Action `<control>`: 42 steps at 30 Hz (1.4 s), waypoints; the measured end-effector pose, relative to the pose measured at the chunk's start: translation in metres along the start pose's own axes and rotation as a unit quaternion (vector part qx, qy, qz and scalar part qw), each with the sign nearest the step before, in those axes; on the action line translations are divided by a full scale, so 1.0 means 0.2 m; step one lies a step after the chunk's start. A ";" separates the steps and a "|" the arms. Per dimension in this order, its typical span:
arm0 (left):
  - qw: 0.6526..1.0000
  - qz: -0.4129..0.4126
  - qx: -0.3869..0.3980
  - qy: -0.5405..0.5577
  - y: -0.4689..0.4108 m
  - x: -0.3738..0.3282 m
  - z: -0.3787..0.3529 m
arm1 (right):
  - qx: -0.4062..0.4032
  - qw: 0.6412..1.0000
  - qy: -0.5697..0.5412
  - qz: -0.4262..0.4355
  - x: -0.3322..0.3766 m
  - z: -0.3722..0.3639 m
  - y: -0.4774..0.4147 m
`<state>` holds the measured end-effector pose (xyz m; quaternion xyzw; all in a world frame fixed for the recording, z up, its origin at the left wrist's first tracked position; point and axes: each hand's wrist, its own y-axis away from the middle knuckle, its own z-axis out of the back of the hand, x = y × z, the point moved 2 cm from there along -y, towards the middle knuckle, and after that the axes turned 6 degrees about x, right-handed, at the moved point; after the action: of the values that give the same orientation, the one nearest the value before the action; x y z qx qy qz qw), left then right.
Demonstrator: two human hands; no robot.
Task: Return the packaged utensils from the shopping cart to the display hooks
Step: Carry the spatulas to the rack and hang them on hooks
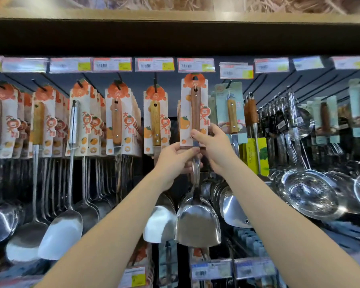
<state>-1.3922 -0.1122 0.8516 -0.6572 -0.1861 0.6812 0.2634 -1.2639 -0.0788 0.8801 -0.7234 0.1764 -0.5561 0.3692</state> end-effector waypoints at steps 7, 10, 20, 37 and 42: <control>0.999 0.013 -0.029 0.016 -0.05 0.03 0.00 | 0.006 0.999 0.032 -0.003 -0.05 0.00 -0.07; 0.999 0.011 -0.027 0.017 -0.07 0.05 0.01 | 0.008 1.000 0.023 -0.006 -0.06 0.02 -0.09; 0.999 0.029 -0.044 0.015 -0.11 0.11 -0.01 | -0.001 0.999 0.022 -0.046 -0.15 0.05 -0.15; 0.989 0.078 -0.048 -0.117 -0.13 0.38 0.02 | -0.063 0.993 0.072 -0.071 -0.35 0.09 -0.10; 0.976 0.082 -0.087 -0.179 -0.19 0.43 0.03 | -0.090 0.984 0.125 -0.084 -0.38 0.06 -0.15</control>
<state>-1.3941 -0.0298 0.8062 -0.5576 -0.2345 0.7885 0.1109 -1.2815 -0.0036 0.8499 -0.6905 0.2094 -0.6532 0.2296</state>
